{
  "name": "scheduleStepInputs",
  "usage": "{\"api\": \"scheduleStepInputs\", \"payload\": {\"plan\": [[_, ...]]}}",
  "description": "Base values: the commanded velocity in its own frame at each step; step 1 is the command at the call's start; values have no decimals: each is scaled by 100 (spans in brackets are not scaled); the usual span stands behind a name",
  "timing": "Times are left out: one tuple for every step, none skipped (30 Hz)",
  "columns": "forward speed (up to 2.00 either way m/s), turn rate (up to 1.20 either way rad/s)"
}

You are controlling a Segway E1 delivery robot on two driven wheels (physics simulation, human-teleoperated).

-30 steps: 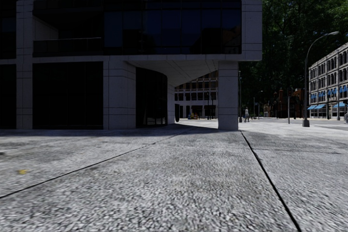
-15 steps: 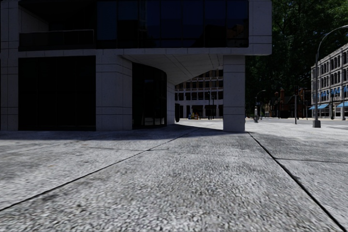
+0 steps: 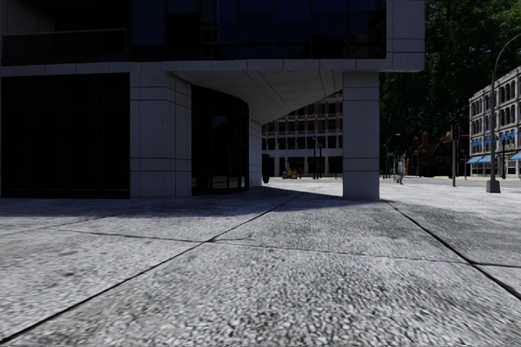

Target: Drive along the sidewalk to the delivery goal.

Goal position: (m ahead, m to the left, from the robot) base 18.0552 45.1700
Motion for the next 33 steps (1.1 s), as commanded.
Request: {"api": "scheduleStepInputs", "payload": {"plan": [[200, 0], [200, 0], [200, 0], [200, 0], [200, 0], [200, 0], [200, 0], [200, 0], [200, 0], [200, 0], [200, 0], [200, 0], [200, 0], [200, 0], [200, 0], [200, 0], [200, 0], [200, 0], [200, 0], [200, 0], [200, 0], [200, 0], [200, 0], [200, 0], [200, 0], [200, 0], [200, 0], [200, 0], [200, 0], [200, 0], [200, 0], [200, 0], [200, 0]]}}
